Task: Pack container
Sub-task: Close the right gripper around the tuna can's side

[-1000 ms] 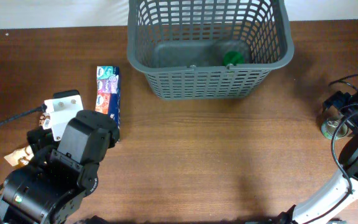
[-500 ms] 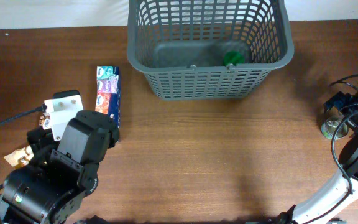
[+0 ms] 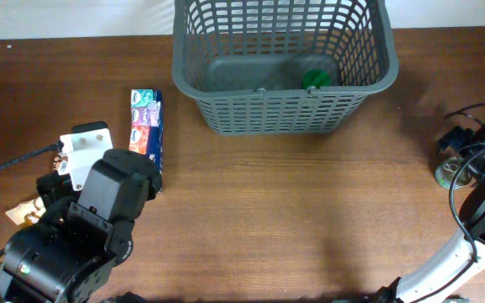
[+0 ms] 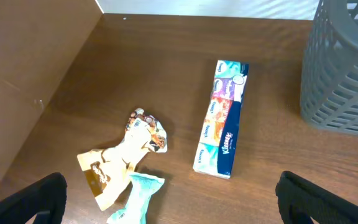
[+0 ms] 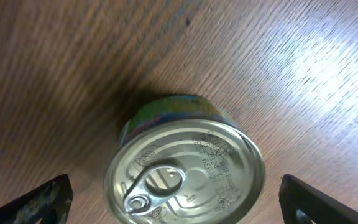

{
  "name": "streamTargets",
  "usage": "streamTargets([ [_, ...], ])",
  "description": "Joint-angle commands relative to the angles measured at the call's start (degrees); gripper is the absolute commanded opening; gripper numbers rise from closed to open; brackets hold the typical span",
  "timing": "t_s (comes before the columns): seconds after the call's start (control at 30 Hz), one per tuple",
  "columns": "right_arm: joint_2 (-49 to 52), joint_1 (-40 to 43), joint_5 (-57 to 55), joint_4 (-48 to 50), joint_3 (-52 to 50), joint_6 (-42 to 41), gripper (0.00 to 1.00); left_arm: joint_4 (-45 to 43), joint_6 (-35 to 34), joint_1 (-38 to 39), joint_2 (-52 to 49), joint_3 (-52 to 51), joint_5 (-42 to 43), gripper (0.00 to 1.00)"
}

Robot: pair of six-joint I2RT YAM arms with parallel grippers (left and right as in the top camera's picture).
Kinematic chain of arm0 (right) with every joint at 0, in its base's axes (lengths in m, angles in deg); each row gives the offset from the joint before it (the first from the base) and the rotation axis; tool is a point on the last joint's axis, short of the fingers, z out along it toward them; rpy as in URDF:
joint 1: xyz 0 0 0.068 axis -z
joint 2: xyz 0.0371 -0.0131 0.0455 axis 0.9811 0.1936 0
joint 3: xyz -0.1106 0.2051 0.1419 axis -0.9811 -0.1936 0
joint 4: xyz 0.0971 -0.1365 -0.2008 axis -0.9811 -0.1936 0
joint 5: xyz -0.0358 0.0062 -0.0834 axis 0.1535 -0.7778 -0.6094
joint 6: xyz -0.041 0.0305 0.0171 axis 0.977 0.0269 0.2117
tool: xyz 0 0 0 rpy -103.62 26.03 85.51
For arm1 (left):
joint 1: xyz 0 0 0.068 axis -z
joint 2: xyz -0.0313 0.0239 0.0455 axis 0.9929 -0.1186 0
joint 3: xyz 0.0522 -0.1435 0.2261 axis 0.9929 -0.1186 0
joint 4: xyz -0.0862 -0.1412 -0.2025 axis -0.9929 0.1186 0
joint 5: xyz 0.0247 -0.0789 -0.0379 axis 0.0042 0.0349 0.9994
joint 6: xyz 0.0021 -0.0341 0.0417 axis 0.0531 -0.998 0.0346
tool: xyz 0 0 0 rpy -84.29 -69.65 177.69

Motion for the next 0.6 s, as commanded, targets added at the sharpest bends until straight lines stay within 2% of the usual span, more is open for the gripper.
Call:
streamTargets([
  [0.0,1.07,0.26,0.7,0.79,-1.22,0.39,0.99,0.07,0.28,-0.35,-0.04,0.63,0.61,1.0],
  [0.57,2.93,0.26,0.85,2.8,-2.23,0.42,0.99,0.07,0.28,-0.35,-0.04,0.61,0.59,1.0],
])
